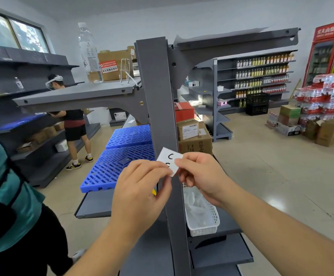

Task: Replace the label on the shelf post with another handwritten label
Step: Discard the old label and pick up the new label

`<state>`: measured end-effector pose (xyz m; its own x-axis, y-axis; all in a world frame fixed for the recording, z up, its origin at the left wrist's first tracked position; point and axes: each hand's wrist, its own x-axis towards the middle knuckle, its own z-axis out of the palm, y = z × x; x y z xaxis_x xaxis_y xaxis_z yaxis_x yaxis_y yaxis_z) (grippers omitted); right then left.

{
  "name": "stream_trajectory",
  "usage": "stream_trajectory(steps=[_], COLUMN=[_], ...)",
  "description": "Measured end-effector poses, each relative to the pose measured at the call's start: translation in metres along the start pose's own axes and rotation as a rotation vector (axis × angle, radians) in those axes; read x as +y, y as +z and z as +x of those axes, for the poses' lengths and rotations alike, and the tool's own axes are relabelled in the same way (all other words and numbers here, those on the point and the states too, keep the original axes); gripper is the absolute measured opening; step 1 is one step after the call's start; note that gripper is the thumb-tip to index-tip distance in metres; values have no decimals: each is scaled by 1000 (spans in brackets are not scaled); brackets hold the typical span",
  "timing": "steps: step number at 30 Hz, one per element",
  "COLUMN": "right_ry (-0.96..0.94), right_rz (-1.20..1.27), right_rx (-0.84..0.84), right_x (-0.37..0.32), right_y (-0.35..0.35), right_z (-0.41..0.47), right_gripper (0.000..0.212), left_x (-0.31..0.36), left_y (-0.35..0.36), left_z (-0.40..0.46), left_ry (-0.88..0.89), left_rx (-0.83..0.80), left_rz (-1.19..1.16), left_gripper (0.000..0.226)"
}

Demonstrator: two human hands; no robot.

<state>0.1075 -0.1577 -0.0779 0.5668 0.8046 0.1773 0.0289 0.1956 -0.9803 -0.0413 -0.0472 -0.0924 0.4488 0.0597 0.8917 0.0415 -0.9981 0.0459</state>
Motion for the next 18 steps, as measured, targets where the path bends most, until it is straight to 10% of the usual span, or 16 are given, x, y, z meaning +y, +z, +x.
stream_trajectory(steps=[18], right_ry=[-174], right_rz=[-209], right_rx=[22], right_x=[-14], right_y=[-7], right_z=[-12], right_gripper=[28], left_x=[19], left_y=[3], left_z=[42], left_ry=[-943], left_rx=[-64], left_rz=[-760], left_gripper=[15])
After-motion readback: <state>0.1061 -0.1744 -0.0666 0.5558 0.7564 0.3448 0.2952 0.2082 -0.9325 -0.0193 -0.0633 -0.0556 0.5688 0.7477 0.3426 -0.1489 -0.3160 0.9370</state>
